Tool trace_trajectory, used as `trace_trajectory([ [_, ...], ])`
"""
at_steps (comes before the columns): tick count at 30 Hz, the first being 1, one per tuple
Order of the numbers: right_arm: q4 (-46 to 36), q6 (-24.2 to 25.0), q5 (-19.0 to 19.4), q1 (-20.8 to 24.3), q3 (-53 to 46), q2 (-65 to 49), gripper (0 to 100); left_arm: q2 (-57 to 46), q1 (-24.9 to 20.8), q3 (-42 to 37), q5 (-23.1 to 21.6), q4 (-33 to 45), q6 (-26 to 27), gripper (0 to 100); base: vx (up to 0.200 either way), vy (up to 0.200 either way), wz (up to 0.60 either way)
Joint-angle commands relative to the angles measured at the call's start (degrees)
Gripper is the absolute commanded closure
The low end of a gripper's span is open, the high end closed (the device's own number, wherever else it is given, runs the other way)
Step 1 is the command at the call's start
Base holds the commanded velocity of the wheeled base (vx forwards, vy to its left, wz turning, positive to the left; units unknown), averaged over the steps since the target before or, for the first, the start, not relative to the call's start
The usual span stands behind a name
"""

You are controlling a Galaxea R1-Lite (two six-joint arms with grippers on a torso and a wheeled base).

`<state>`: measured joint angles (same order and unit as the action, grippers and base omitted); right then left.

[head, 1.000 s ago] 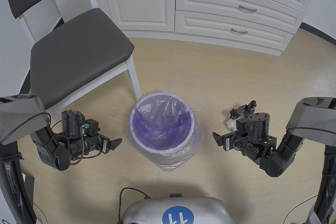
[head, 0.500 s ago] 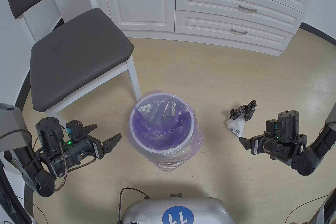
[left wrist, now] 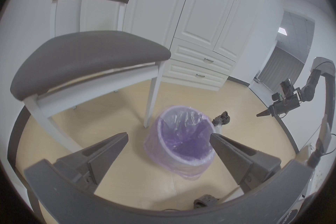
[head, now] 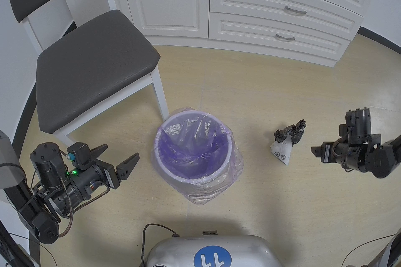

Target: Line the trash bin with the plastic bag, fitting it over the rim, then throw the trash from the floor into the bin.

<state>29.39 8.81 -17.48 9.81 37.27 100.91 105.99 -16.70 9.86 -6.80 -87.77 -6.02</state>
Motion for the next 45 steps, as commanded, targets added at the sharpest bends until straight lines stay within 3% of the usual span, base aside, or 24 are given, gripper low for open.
trace_trajectory([
  [1, -5.40, 6.39, 1.40, -0.50, 9.32, 3.76, 0, -1.13, -0.26, 3.50, 1.18, 0.15, 1.36, 0, 0.000, 0.000, 0.00],
  [6, -9.09, 14.83, 6.58, -3.40, 17.75, 13.08, 0, -3.07, 0.27, 3.06, 1.27, 0.15, 4.70, 0, 0.000, 0.000, 0.00],
  [8, -9.09, 14.83, 6.58, -3.40, 17.75, 13.08, 0, -3.07, 0.27, 3.06, 1.27, 0.15, 4.70, 0, 0.000, 0.000, 0.00],
  [9, -8.39, 20.98, 6.41, -4.63, 24.34, 22.13, 0, -4.91, 0.27, 2.88, 1.27, 0.15, 5.58, 0, 0.000, 0.000, 0.00],
  [16, -7.95, 30.47, 6.06, -5.07, 34.63, 34.61, 0, -5.88, 2.20, 2.35, 1.27, 0.41, 8.40, 0, 0.000, 0.000, 0.00],
  [19, -5.49, 30.91, 6.06, -5.16, 34.98, 36.46, 0, -5.88, 2.46, 2.35, 1.27, 0.41, 8.57, 0, 0.000, 0.000, 0.00],
  [27, 14.73, 31.79, 6.58, -6.74, 35.07, 44.28, 0, -5.79, 3.08, 2.53, 1.27, 0.41, 8.57, 0, 0.000, 0.000, 0.00],
  [38, 17.72, 31.88, 6.14, -7.62, 37.62, 43.84, 0, -5.26, 2.99, 2.44, 1.35, 0.41, 9.54, 0, 0.000, 0.000, 0.00],
  [41, 23.43, 32.85, 5.88, -7.62, 37.70, 44.46, 0, -5.17, 3.08, 2.35, 1.44, 0.32, 11.56, 0, 0.000, 0.000, 0.00],
  [42, 29.50, 34.08, 5.79, -7.44, 37.35, 45.51, 0, -5.26, 3.08, 2.27, 1.53, 0.23, 12.53, 0, 0.000, 0.000, 0.00],
  [45, 33.89, 34.16, 5.79, -7.00, 37.18, 47.45, 0, -5.44, 3.08, 2.09, 1.53, 0.15, 12.70, 0, 0.000, 0.000, 0.00],
])
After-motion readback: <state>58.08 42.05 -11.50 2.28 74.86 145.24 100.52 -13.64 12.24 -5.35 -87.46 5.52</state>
